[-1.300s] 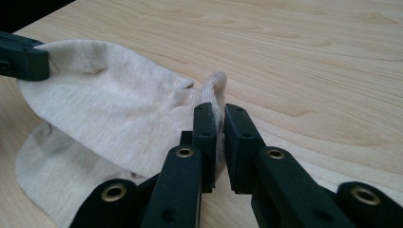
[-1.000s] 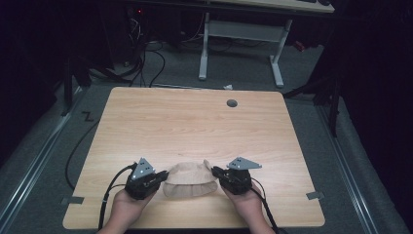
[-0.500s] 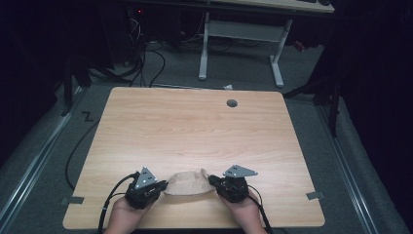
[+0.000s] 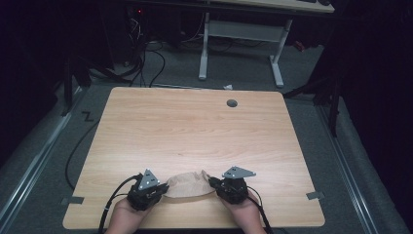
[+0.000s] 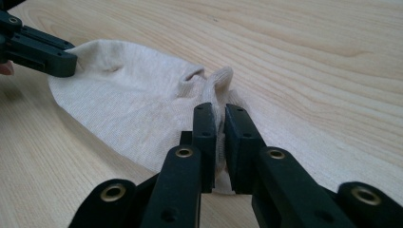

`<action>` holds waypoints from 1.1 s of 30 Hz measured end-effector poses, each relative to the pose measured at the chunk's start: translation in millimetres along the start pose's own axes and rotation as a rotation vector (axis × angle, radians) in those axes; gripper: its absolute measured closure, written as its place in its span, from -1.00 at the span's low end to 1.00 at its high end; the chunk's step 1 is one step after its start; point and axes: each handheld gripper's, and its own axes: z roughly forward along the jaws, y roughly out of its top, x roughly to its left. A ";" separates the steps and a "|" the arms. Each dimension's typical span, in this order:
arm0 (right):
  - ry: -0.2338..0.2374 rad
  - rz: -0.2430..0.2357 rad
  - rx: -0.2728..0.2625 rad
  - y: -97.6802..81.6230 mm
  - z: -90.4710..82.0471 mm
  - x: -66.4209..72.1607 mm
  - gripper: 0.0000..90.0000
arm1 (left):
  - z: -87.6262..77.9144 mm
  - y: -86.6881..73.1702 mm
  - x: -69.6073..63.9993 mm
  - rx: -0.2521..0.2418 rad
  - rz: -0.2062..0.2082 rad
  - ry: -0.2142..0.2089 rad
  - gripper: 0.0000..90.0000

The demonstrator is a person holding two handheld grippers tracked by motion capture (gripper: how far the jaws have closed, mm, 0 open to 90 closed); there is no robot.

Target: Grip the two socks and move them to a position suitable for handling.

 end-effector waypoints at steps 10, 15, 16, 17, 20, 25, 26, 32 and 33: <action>-0.037 0.022 0.013 -1.7 -1.5 -4.7 0.81 | 8.0 0.7 0.5 0.017 0.004 -0.005 0.82; -0.047 0.022 0.007 -1.2 -3.0 -5.8 0.66 | 8.2 1.5 0.9 0.009 0.000 -0.004 0.70; -0.056 0.017 -0.006 -0.4 -4.2 -5.8 0.58 | 7.9 2.0 0.8 0.011 0.003 -0.007 0.62; -0.061 0.017 -0.016 0.3 -5.4 -5.3 0.51 | 7.3 2.6 0.1 0.010 0.010 -0.001 0.54; -0.064 -0.008 -0.053 2.7 -8.6 -2.6 0.45 | 4.4 5.1 -3.7 -0.014 0.031 0.027 0.33; -0.062 -0.063 -0.039 3.7 -8.6 3.9 0.80 | -3.4 8.7 -14.0 -0.090 0.089 0.041 0.55; -0.069 -0.074 -0.013 2.9 -6.6 4.7 0.88 | -3.0 9.0 -15.9 -0.086 0.110 0.042 0.73; -0.098 -0.069 0.094 -2.5 4.0 -0.8 0.97 | 22.6 9.6 -14.9 0.013 0.113 0.048 0.87; -0.097 -0.060 0.106 -3.9 6.4 -3.0 0.97 | 27.1 9.9 -13.8 0.013 0.078 0.046 0.87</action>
